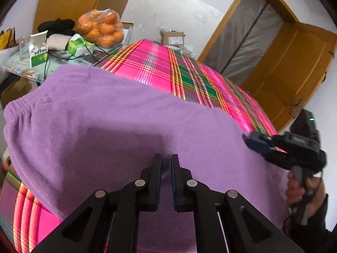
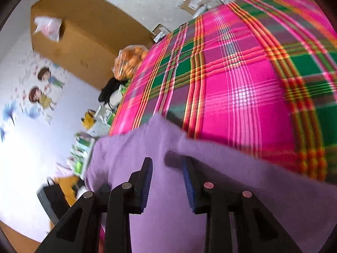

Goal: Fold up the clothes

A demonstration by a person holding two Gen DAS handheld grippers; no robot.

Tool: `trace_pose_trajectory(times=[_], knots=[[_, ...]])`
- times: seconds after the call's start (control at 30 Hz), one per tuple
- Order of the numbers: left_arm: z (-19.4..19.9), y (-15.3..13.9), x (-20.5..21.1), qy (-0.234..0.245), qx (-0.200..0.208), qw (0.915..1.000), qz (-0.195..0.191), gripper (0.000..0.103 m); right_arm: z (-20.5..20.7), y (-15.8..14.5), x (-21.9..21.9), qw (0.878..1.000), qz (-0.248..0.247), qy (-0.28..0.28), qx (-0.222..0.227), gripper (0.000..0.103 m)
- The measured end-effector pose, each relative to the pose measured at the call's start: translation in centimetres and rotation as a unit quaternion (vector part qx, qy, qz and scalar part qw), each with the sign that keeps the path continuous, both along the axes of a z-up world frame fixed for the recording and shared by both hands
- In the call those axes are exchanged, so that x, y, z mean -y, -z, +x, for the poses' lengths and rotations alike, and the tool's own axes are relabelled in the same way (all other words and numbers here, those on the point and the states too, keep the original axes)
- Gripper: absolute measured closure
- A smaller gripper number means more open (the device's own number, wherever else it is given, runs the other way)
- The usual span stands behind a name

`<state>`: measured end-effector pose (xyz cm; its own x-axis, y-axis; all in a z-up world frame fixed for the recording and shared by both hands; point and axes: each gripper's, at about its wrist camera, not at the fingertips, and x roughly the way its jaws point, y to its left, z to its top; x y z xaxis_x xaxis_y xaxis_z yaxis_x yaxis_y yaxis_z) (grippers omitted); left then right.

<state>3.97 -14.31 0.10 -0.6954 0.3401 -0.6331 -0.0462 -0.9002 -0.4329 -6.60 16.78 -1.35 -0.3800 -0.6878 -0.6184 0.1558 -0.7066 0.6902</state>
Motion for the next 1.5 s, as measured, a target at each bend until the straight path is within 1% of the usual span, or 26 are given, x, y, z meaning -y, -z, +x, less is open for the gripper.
trace_pose_trajectory(times=[0.07,0.1,0.17,0.2,0.23,0.27,0.3,0.37,0.4,0.47,0.53,0.57,0.67,0.73,0.77,0.8,0.93,1.03,1.07,1.13,1.27,1.33,1.4,1.5], knots=[[0.0,0.1,0.1,-0.001,0.000,1.0000,0.005,0.095,-0.8,0.9,-1.2,0.999,-0.023,0.034,0.026,0.097],[0.0,0.1,0.1,-0.001,0.000,1.0000,0.006,0.095,-0.9,1.3,-1.9,0.997,-0.033,0.055,0.038,0.100],[0.0,0.1,0.1,-0.001,0.000,1.0000,0.007,0.095,-0.5,1.0,-2.6,0.995,-0.037,0.083,0.035,0.098],[-0.1,0.1,0.1,-0.001,0.000,1.0000,0.008,0.095,-0.2,0.7,-2.7,0.995,-0.036,0.092,0.030,0.091],[-0.1,0.1,0.1,-0.001,0.000,1.0000,0.009,0.095,0.0,0.4,-2.7,0.994,-0.038,0.095,0.025,0.088],[-0.2,0.2,0.2,-0.001,0.000,0.9999,0.011,0.095,-0.1,0.3,-2.3,0.995,-0.045,0.084,0.023,0.085],[-0.1,0.2,0.2,-0.001,0.000,0.9999,0.012,0.095,-0.2,0.2,-1.8,0.996,-0.049,0.070,0.022,0.085],[-0.1,0.2,0.2,-0.001,0.000,0.9999,0.013,0.095,-0.3,0.6,-0.6,0.998,-0.036,0.045,0.025,0.085],[0.0,0.2,0.2,-0.001,0.000,0.9999,0.013,0.095,-0.3,0.9,-0.4,0.998,-0.031,0.040,0.029,0.091],[0.1,0.2,0.2,0.001,-0.001,0.9999,0.011,0.095,-0.3,1.6,-1.0,0.998,-0.035,0.048,0.038,0.098],[0.5,0.0,-0.1,0.006,-0.004,1.0000,0.002,0.095,0.1,1.6,-1.7,0.997,-0.039,0.050,0.044,0.098],[0.7,0.0,-0.3,0.009,-0.004,0.9999,0.001,0.095,0.5,1.3,-1.9,0.997,-0.036,0.046,0.043,0.096],[1.8,0.0,-1.0,0.027,-0.009,0.9996,-0.003,0.095,3.1,1.3,-2.2,0.998,-0.046,0.007,0.045,0.086],[2.8,0.0,-1.7,0.042,-0.013,0.9990,-0.004,0.095,5.1,1.5,-2.0,0.997,-0.052,-0.024,0.046,0.086],[3.3,0.0,-2.0,0.050,-0.015,0.9986,-0.004,0.095,6.1,1.6,-1.8,0.997,-0.052,-0.038,0.044,0.089],[3.8,0.1,-2.4,0.059,-0.018,0.9981,-0.006,0.095,7.1,1.6,-1.6,0.996,-0.052,-0.052,0.042,0.088],[6.6,0.3,-4.4,0.084,-0.046,0.9949,-0.030,0.094,10.6,1.4,-0.4,0.994,-0.044,-0.101,0.023,0.087],[8.0,0.6,-5.7,0.107,-0.053,0.9926,-0.021,0.094,12.9,1.3,0.1,0.990,-0.040,-0.132,0.011,0.087],[8.4,0.7,-6.2,0.110,-0.058,0.9920,-0.024,0.094,13.6,1.3,0.0,0.990,-0.039,-0.137,0.005,0.087],[9.0,0.6,-7.0,0.116,-0.064,0.9907,-0.033,0.094,14.5,1.2,-0.5,0.990,-0.042,-0.134,-0.002,0.087],[9.5,0.5,-7.6,0.127,-0.068,0.9890,-0.035,0.094,15.5,1.2,-2.0,0.993,-0.040,-0.113,-0.012,0.091],[9.5,0.6,-7.2,0.128,-0.069,0.9890,-0.030,0.094,16.3,1.2,-4.6,0.995,-0.037,-0.091,-0.016,0.091],[9.5,0.6,-6.3,0.117,-0.069,0.9904,-0.026,0.094,17.0,1.3,-7.4,0.998,-0.034,-0.057,-0.022,0.096],[9.3,0.5,-4.6,0.081,-0.070,0.9936,-0.035,0.094,17.7,1.3,-11.5,0.999,-0.031,0.003,-0.034,0.100]])
